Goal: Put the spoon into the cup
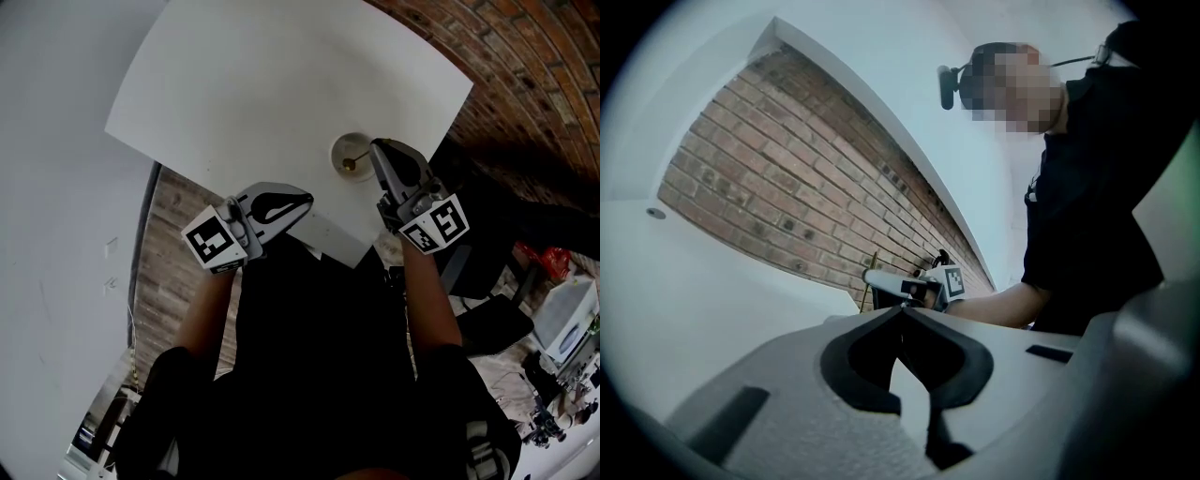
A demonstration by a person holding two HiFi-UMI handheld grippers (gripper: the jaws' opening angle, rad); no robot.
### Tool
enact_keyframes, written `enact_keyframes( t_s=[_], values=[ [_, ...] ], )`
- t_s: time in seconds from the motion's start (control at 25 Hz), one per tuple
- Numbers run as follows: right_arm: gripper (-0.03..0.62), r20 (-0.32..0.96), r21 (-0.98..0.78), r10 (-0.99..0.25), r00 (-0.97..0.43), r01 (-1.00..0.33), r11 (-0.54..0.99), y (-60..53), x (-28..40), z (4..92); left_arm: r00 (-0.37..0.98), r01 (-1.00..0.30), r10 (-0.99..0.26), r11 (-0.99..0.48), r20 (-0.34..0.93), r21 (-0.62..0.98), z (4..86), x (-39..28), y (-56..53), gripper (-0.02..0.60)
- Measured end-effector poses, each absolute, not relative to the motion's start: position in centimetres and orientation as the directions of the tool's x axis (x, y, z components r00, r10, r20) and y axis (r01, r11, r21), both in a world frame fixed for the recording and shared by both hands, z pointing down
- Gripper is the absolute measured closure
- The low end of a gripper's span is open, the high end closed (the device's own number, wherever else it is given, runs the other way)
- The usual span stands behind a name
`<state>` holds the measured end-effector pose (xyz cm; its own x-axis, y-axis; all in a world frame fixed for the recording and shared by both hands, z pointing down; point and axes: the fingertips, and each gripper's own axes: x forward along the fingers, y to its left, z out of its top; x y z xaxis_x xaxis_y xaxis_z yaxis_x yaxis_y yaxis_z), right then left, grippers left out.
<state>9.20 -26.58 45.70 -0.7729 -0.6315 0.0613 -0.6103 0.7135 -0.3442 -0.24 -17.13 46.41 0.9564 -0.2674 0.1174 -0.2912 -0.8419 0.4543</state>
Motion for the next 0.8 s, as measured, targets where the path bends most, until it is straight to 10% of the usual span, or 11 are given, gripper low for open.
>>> enact_keyframes(
  t_s=[0.8],
  values=[
    [0.588,0.138,-0.33,-0.74,-0.658,-0.735,0.592,-26.2,9.5,48.3,0.97,-0.222,-0.242,-0.857,0.017,0.464,45.6,0.8,-17.6,0.563]
  ],
)
